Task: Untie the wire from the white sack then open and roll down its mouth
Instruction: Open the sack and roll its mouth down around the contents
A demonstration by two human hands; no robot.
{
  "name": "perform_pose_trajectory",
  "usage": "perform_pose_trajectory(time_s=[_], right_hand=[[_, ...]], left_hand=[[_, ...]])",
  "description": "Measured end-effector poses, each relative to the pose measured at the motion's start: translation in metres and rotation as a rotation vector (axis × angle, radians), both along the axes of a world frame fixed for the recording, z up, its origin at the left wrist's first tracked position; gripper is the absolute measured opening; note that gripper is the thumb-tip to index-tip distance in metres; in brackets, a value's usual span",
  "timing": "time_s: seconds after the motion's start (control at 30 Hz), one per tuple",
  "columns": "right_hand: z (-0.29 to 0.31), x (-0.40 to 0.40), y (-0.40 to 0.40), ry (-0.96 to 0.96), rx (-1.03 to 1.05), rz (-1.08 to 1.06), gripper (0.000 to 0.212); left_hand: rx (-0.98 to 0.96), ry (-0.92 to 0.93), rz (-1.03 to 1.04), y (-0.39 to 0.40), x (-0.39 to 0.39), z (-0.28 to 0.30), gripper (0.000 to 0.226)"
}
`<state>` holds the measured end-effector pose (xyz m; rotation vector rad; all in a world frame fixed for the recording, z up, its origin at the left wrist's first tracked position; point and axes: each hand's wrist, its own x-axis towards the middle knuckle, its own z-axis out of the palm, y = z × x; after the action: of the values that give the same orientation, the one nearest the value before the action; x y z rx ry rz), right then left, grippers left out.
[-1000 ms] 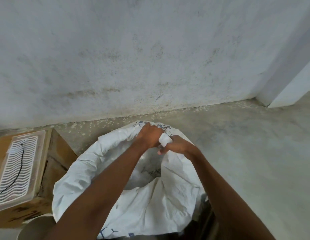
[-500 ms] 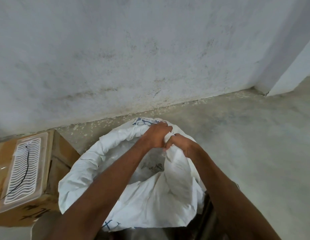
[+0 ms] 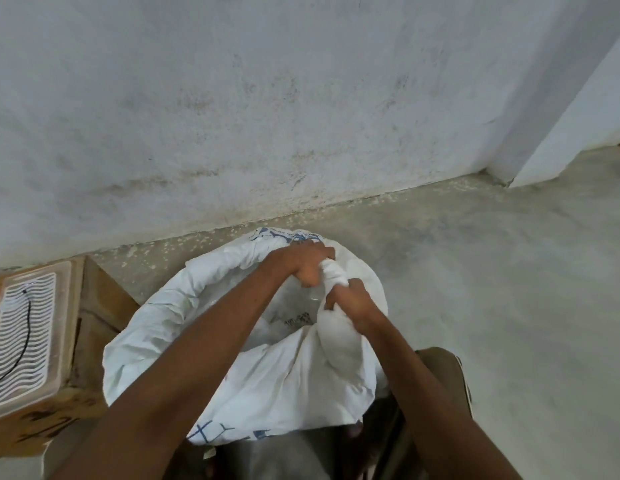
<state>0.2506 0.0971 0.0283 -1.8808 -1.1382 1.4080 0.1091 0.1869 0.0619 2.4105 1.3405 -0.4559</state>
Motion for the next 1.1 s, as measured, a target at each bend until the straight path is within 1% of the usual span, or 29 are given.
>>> perform_pose_trajectory(time_s=[0.07,0.1,0.13,0.17,0.2,0.23,0.3,0.37,0.4,0.43,0.47,0.5,0.53,0.6,0.63,0.67,0.7,0.73,0.77,0.8,0.83,0.87,0.9,0.93,0.97,1.0,1.03,1.07,1.1], right_hand=[[0.009,0.002,0.011,0.328,-0.146,-0.059,0.029],[0.013,0.000,0.015,0.475,-0.208,-0.052,0.033],[0.017,-0.003,0.017,0.574,-0.247,-0.019,0.037],[0.020,-0.007,0.018,0.599,-0.260,0.026,0.039],[0.022,-0.012,0.018,0.578,-0.257,0.068,0.039],[0.022,-0.016,0.018,0.506,-0.223,0.091,0.041],[0.025,-0.022,0.014,0.235,-0.066,0.106,0.057],[0.029,-0.027,0.000,-0.108,0.056,0.132,0.083],[0.028,-0.029,-0.008,-0.247,0.064,0.126,0.090],[0.026,-0.030,-0.015,-0.302,0.062,0.114,0.086],[0.024,-0.031,-0.021,-0.275,0.064,0.089,0.073],[0.024,-0.030,-0.025,-0.186,0.074,0.044,0.058],[0.025,-0.028,-0.027,-0.069,0.066,-0.019,0.047],[0.028,-0.021,-0.025,0.213,-0.020,-0.158,0.038],[0.029,-0.018,-0.022,0.380,-0.069,-0.202,0.038],[0.033,-0.016,-0.022,0.517,-0.102,-0.220,0.041],[0.038,-0.017,-0.022,0.613,-0.104,-0.233,0.043],[0.046,-0.017,-0.021,0.668,-0.088,-0.244,0.038],[0.052,-0.018,-0.018,0.710,-0.067,-0.248,0.029],[0.058,-0.017,-0.018,0.720,-0.040,-0.240,0.021],[0.064,-0.017,-0.017,0.717,-0.012,-0.243,0.017],[0.071,-0.015,-0.018,0.723,0.043,-0.213,0.018],[0.076,-0.016,-0.019,0.739,0.139,-0.124,0.023],[0.080,-0.015,-0.024,0.729,0.234,-0.005,0.033],[0.078,-0.015,-0.031,0.759,0.285,0.064,0.043],[0.077,-0.015,-0.040,0.771,0.273,0.063,0.048],[0.073,-0.016,-0.047,0.775,0.253,0.019,0.047],[0.070,-0.016,-0.053,0.758,0.228,0.000,0.043],[0.065,-0.018,-0.058,0.685,0.227,-0.011,0.039]], left_hand=[[0.129,-0.108,-0.047,-0.010,-0.008,-0.003,0.088],[0.207,-0.144,-0.062,-0.015,-0.012,-0.006,0.088],[0.279,-0.159,-0.058,-0.017,-0.017,-0.009,0.082],[0.334,-0.155,-0.038,-0.018,-0.021,-0.010,0.071],[0.375,-0.135,-0.007,-0.018,-0.023,-0.009,0.055],[0.401,-0.109,0.028,-0.016,-0.024,-0.006,0.039],[0.412,-0.059,0.085,-0.011,-0.024,0.000,0.019],[0.413,-0.071,0.135,-0.006,-0.023,0.004,0.015],[0.409,-0.091,0.158,-0.006,-0.022,0.004,0.016],[0.403,-0.123,0.171,-0.006,-0.021,0.004,0.017],[0.387,-0.169,0.175,-0.006,-0.021,0.005,0.018],[0.366,-0.237,0.173,-0.009,-0.020,0.006,0.023],[0.350,-0.338,0.173,-0.015,-0.019,0.006,0.033],[0.336,-0.634,0.232,-0.041,-0.019,0.002,0.058],[0.338,-0.809,0.297,-0.060,-0.020,-0.003,0.063],[0.315,-0.972,0.367,-0.081,-0.021,-0.010,0.061],[0.265,-1.092,0.415,-0.102,-0.023,-0.018,0.054],[0.178,-1.138,0.453,-0.123,-0.024,-0.023,0.047],[0.079,-1.119,0.487,-0.141,-0.026,-0.025,0.052],[0.020,-1.061,0.500,-0.155,-0.028,-0.028,0.067],[0.019,-0.982,0.487,-0.166,-0.030,-0.033,0.086],[0.063,-0.897,0.469,-0.176,-0.031,-0.039,0.099],[0.120,-0.835,0.466,-0.185,-0.032,-0.044,0.102],[0.179,-0.810,0.476,-0.190,-0.033,-0.046,0.094],[0.240,-0.797,0.486,-0.195,-0.033,-0.047,0.077],[0.304,-0.781,0.491,-0.199,-0.034,-0.044,0.060],[0.360,-0.764,0.492,-0.202,-0.035,-0.041,0.050],[0.404,-0.750,0.491,-0.205,-0.036,-0.037,0.045],[0.439,-0.747,0.491,-0.208,-0.035,-0.034,0.043]])
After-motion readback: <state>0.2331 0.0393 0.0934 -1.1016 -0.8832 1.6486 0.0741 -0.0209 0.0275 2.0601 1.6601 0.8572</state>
